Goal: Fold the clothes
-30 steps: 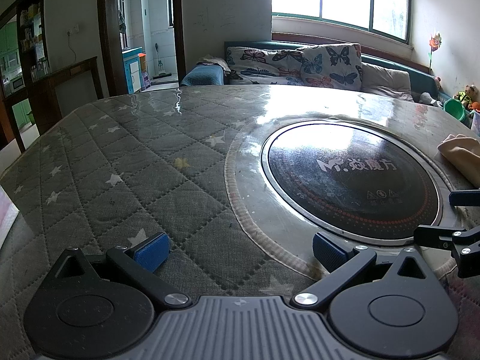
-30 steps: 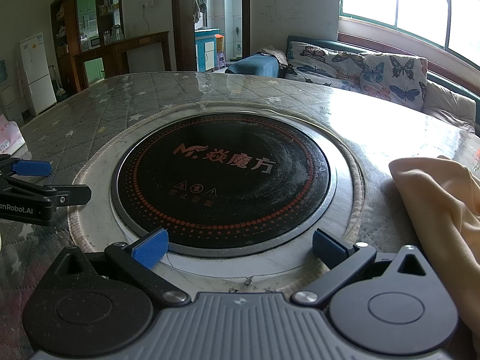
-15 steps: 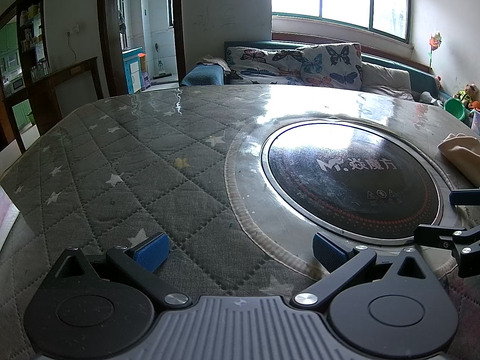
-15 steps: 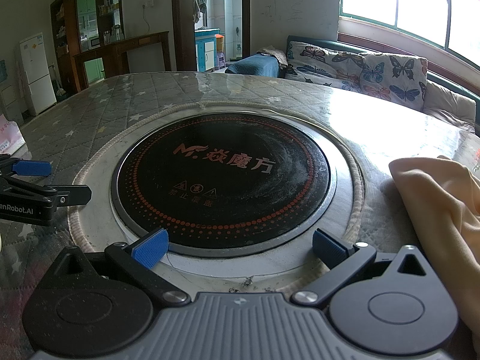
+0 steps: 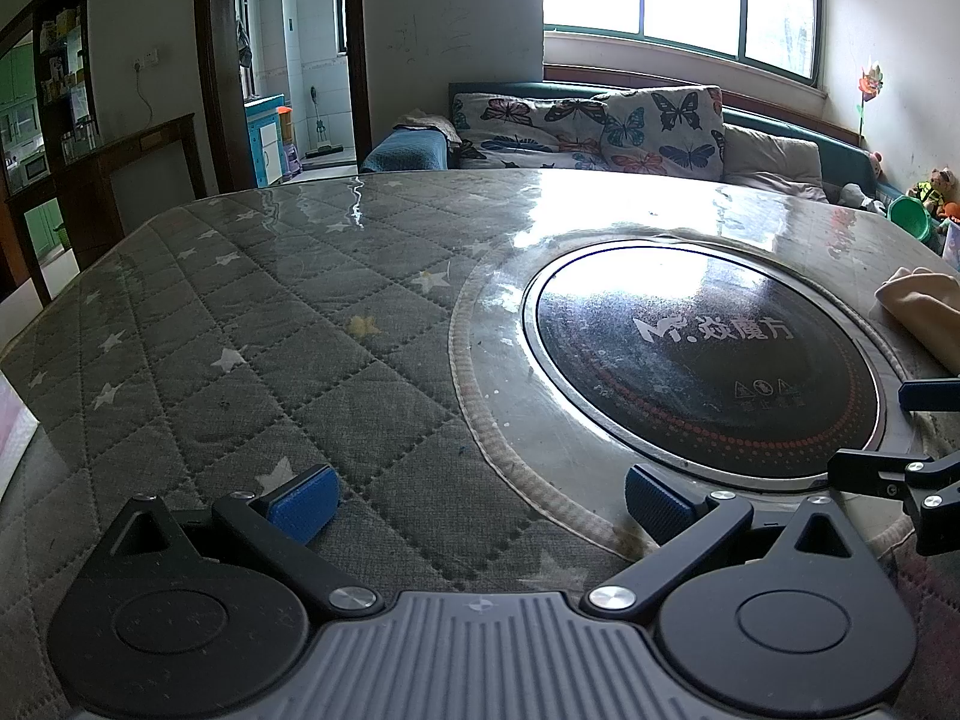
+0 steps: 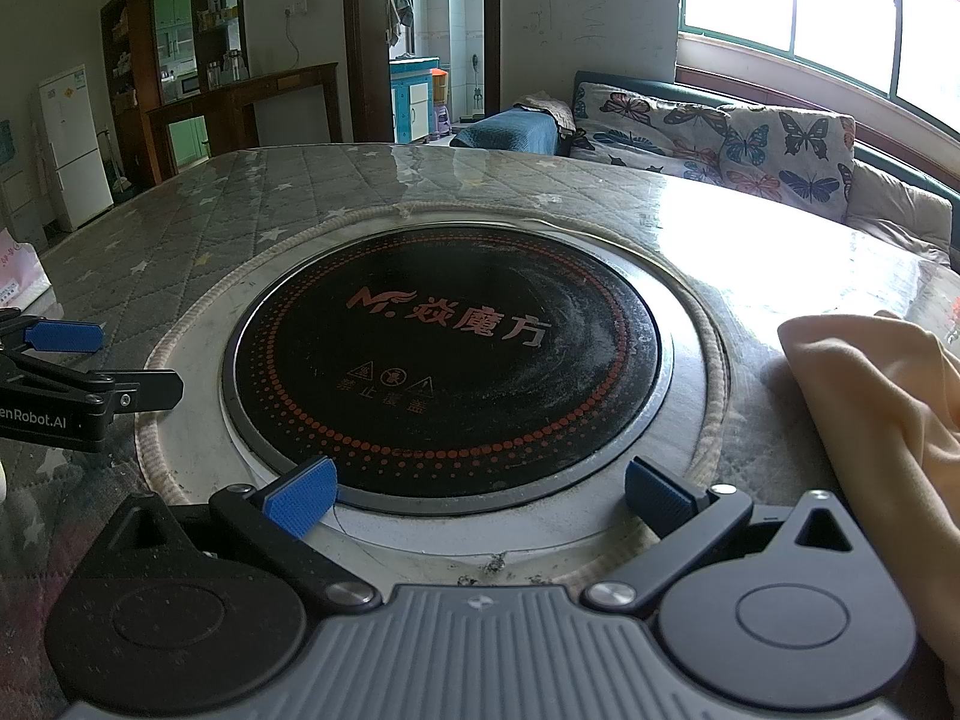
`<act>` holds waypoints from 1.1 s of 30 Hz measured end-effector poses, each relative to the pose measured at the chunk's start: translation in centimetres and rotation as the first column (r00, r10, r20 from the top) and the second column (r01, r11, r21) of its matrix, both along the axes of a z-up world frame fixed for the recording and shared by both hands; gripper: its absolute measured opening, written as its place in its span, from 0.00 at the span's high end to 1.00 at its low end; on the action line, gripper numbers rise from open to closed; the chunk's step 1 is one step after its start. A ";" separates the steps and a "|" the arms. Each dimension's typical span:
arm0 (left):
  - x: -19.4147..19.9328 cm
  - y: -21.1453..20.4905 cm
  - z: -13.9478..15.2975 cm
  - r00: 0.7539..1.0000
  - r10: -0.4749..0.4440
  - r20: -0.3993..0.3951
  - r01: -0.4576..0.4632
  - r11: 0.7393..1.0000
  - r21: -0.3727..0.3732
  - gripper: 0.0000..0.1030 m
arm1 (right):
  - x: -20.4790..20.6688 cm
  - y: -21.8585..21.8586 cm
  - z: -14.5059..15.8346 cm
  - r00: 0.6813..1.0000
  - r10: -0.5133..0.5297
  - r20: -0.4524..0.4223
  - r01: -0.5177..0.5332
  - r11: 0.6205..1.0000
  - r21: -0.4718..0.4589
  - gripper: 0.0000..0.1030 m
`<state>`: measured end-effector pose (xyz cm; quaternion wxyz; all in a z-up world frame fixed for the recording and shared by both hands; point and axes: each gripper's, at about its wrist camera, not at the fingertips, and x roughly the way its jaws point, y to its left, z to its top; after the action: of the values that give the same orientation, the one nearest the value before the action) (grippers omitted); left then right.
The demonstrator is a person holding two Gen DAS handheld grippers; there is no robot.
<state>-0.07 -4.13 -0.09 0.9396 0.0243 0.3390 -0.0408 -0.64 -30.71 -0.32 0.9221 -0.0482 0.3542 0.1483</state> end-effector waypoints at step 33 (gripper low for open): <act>0.0 0.2 0.0 1.000 0.000 0.000 0.000 1.000 0.004 0.00 | -0.1 0.1 0.1 1.000 0.000 0.000 0.000 1.000 0.001 0.00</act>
<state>-0.04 -3.95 -0.12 0.9395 0.0261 0.3391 -0.0402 -0.69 -30.64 -0.23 0.9221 -0.0480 0.3541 0.1485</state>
